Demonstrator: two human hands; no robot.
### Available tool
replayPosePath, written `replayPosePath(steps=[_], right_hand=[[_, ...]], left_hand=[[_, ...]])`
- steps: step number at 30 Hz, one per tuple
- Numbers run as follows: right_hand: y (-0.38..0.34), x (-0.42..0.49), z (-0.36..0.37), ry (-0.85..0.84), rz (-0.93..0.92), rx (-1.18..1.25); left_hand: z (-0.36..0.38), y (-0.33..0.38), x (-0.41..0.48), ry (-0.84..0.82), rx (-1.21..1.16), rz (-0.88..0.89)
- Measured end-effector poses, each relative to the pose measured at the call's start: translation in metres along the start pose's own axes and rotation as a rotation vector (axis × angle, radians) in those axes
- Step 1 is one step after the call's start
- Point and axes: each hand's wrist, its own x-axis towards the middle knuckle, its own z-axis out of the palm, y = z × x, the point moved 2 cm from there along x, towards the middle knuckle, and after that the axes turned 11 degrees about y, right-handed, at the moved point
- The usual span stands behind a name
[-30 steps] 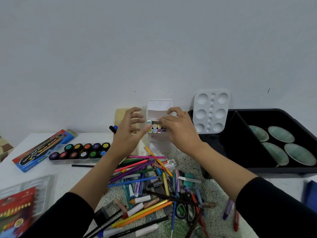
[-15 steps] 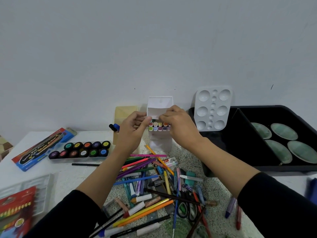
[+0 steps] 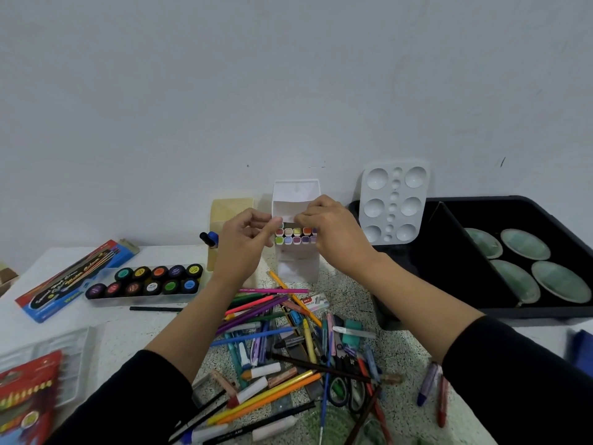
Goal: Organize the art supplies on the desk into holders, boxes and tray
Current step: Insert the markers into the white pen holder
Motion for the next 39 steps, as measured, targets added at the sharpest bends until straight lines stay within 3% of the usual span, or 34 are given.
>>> replayPosePath(steps=[4, 17, 24, 33, 36, 39], right_hand=[[-0.002, -0.001, -0.002, 0.024, 0.011, 0.025], [-0.007, -0.002, -0.002, 0.005, 0.042, -0.035], [-0.010, -0.004, -0.003, -0.039, 0.088, -0.021], [-0.036, -0.056, -0.015, 0.141, 0.027, 0.102], [-0.051, -0.080, -0.011, 0.069, 0.056, 0.177], [-0.065, -0.099, 0.001, -0.126, 0.062, 0.293]], left_hand=[[-0.009, -0.001, 0.000, -0.052, -0.042, -0.098], [-0.005, 0.002, -0.003, -0.062, 0.104, 0.055], [-0.009, 0.008, -0.004, -0.068, 0.153, -0.040], [-0.063, 0.013, -0.043, -0.242, 0.369, -0.029], [-0.088, 0.001, -0.073, -0.328, 0.515, 0.012], [-0.109, -0.020, -0.100, -0.421, 0.657, 0.102]])
